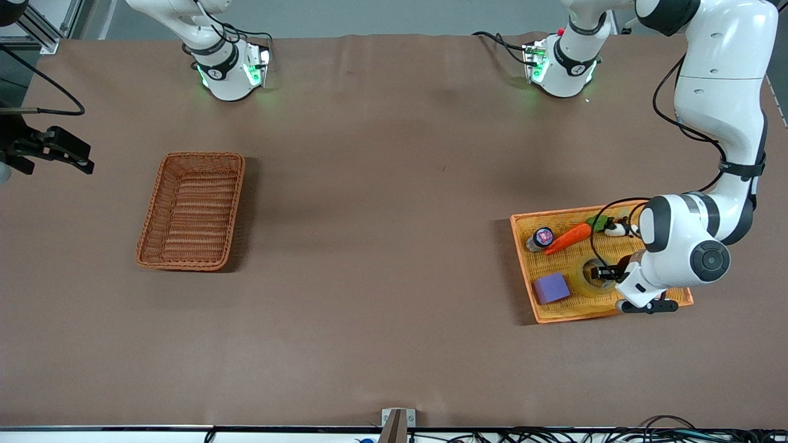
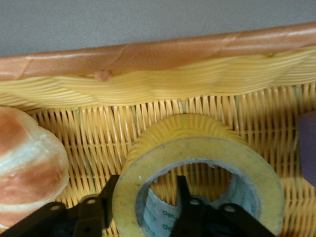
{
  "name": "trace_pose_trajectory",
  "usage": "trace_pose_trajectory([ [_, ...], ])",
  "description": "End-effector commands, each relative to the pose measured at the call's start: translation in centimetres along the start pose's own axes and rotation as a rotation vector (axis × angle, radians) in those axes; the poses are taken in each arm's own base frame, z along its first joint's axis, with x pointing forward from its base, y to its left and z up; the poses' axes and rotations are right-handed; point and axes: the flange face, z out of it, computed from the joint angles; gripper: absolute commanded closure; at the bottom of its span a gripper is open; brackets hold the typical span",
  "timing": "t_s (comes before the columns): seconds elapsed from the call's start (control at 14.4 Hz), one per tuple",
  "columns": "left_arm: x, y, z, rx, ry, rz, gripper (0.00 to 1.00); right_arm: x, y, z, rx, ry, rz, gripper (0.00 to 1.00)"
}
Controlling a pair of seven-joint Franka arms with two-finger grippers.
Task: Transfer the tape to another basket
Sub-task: 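Reach the left gripper down over the tape roll in the tray, then grasp the tape roll rim with the left gripper and lift it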
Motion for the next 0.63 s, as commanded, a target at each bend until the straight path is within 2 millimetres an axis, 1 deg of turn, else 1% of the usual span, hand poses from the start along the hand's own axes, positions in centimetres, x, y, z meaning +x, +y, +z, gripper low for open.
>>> trace_pose_trajectory([
  [0.0,-0.1,-0.2,-0.4,0.022,0.015,0.026,0.95,-0.4,-0.1,-0.3,0.015,0.002,-0.009,0.0],
  [0.07,-0.1,-0.4,-0.9,0.025,0.023,0.033,1.0,-0.4,-0.1,-0.3,0.015,0.004,-0.009,0.0],
  [0.14,-0.3,-0.8,-1.9,0.027,0.022,0.055,1.0,-0.4,-0.1,-0.3,0.015,0.004,-0.009,0.0],
  [0.28,-0.9,-1.4,-6.0,0.033,0.054,0.061,1.0,-0.4,-0.1,-0.3,0.015,0.004,-0.009,0.0],
  [0.35,-1.3,-1.3,-8.4,0.036,0.049,0.063,1.0,-0.4,0.2,-0.3,0.015,0.004,-0.005,0.0],
  [0.42,-1.9,-0.7,-11.3,0.038,0.048,0.068,1.0,-0.4,0.3,-0.3,0.015,0.004,-0.003,0.0],
  [0.49,-2.4,0.0,-13.5,0.041,0.049,0.073,1.0,-0.5,0.3,-0.3,0.015,0.002,-0.003,0.0],
  [0.56,-3.0,1.9,-15.6,0.034,0.054,0.091,1.0,-0.5,0.1,-0.3,0.017,0.002,-0.006,0.0],
])
